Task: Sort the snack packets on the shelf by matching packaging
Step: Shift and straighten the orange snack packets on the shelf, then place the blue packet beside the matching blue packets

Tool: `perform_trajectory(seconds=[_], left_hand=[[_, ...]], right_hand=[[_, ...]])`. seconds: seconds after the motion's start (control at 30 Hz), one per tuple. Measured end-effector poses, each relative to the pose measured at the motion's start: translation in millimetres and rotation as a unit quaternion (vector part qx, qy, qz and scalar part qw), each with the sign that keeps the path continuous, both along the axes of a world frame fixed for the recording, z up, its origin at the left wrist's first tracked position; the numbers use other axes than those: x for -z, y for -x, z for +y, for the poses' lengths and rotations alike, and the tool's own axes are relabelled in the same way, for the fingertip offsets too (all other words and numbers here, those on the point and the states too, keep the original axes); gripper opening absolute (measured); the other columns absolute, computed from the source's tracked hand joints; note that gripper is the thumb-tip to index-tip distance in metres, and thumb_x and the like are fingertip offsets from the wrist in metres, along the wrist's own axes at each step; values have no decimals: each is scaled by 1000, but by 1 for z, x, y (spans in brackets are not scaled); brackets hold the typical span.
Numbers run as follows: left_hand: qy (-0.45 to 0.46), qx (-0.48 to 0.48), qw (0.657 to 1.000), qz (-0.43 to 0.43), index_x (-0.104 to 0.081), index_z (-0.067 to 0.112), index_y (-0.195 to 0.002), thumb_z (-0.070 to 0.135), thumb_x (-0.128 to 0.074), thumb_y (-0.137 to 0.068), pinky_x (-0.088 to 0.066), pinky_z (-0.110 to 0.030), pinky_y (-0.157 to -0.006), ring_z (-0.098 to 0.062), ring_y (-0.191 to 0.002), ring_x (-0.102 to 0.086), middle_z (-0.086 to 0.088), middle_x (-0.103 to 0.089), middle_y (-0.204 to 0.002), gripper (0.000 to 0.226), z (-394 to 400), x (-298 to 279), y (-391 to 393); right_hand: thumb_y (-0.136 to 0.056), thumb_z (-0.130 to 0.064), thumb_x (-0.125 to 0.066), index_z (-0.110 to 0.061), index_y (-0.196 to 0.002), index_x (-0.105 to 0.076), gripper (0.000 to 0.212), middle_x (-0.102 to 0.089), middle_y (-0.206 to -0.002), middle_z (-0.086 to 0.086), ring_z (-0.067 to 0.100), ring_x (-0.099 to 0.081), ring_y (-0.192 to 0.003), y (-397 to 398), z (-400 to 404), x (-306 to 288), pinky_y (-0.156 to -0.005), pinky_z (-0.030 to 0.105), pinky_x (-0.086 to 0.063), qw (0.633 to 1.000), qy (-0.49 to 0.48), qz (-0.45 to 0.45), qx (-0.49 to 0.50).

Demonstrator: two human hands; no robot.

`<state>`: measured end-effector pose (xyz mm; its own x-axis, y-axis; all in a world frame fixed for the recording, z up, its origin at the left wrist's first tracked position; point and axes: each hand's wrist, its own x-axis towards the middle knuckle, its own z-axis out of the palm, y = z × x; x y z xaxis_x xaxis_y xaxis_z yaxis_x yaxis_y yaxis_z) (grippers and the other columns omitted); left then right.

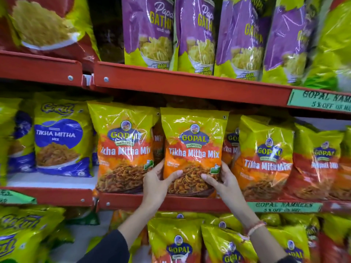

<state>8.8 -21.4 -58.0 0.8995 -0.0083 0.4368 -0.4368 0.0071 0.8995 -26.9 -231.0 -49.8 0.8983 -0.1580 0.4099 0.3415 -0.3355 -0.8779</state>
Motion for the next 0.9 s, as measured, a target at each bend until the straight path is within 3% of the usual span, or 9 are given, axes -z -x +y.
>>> perform_trajectory(seconds=[0.07, 0.13, 0.27, 0.43, 0.53, 0.6, 0.7, 0.77, 0.9], left_hand=[[-17, -1, 1000, 7, -54, 32, -124, 29, -78, -75, -50, -2, -73, 21, -86, -64, 37, -70, -86, 55, 1, -2, 3], [-31, 5, 999, 14, -53, 23, -133, 32, -76, -79, -51, -14, -88, 9, -101, -63, 21, -66, -111, 60, 4, -2, 10], [-47, -3, 999, 5, -49, 16, -140, 36, -71, -82, -43, -21, -97, -6, -119, -54, 11, -56, -126, 65, 22, 2, 30], [-58, -5, 998, 0, -65, 31, -111, 38, -66, -86, -50, -16, -91, 0, -106, -66, 11, -72, -111, 26, 70, 19, 65], [-68, -19, 997, 31, -70, 33, -100, 33, -64, -89, -52, -12, -84, 1, -97, -69, 10, -76, -101, 12, 105, 46, 84], [-66, -26, 996, 51, -70, 34, -95, 31, -64, -90, -51, -8, -78, 2, -92, -70, 9, -76, -96, 9, 115, 57, 88], [-75, -52, 990, 105, -69, 29, -93, 24, -64, -91, -48, -5, -73, -1, -85, -69, 6, -75, -92, 8, 143, 96, 95], [-71, -71, 982, 157, -69, 15, -100, 16, -64, -91, -48, -5, -72, -6, -83, -67, -4, -75, -95, 11, 160, 129, 99], [-88, -87, 964, 235, -67, -4, -106, 4, -61, -92, -48, -6, -70, -4, -74, -65, -17, -72, -96, 18, 181, 175, 95]], right_hand=[[-82, -26, -78, -33, -142, -40, 72, -59, -131, -19, -20, -57, -112, 6, 6, 0, -85, 6, -51, 1000, -7, -12, 21], [-82, -23, -79, -31, -149, -32, 82, -50, -134, -23, -28, -50, -110, 16, 18, 3, -87, -2, -45, 997, -19, -34, 72], [-87, -23, -75, -16, -151, -38, 74, -45, -143, -4, 4, -44, -133, 39, 49, 8, -109, 20, -35, 969, 49, -141, 197], [-94, -21, -68, -18, -132, -56, 40, -55, -128, -6, -5, -49, -126, 71, 107, 25, -106, 11, -38, 963, 90, -191, 165], [-96, -18, -64, -16, -121, -66, 25, -64, -118, -3, 9, -61, -117, 85, 144, 49, -99, 19, -47, 978, 82, -145, 125], [-97, -17, -63, -15, -114, -69, 19, -68, -110, -8, 5, -66, -109, 88, 155, 59, -95, 22, -51, 989, 53, -103, 94], [-95, -14, -65, -25, -106, -67, 15, -71, -105, -12, -7, -67, -96, 95, 183, 99, -88, 11, -51, 999, 35, 18, 29], [-93, -12, -67, -17, -109, -69, 16, -74, -110, 2, -8, -66, -91, 95, 195, 132, -80, 4, -48, 994, 40, 103, 3], [-95, -12, -66, 3, -123, -63, 33, -71, -121, 18, 21, -68, -108, 76, 205, 182, -79, 11, -46, 959, 88, 267, -33]])
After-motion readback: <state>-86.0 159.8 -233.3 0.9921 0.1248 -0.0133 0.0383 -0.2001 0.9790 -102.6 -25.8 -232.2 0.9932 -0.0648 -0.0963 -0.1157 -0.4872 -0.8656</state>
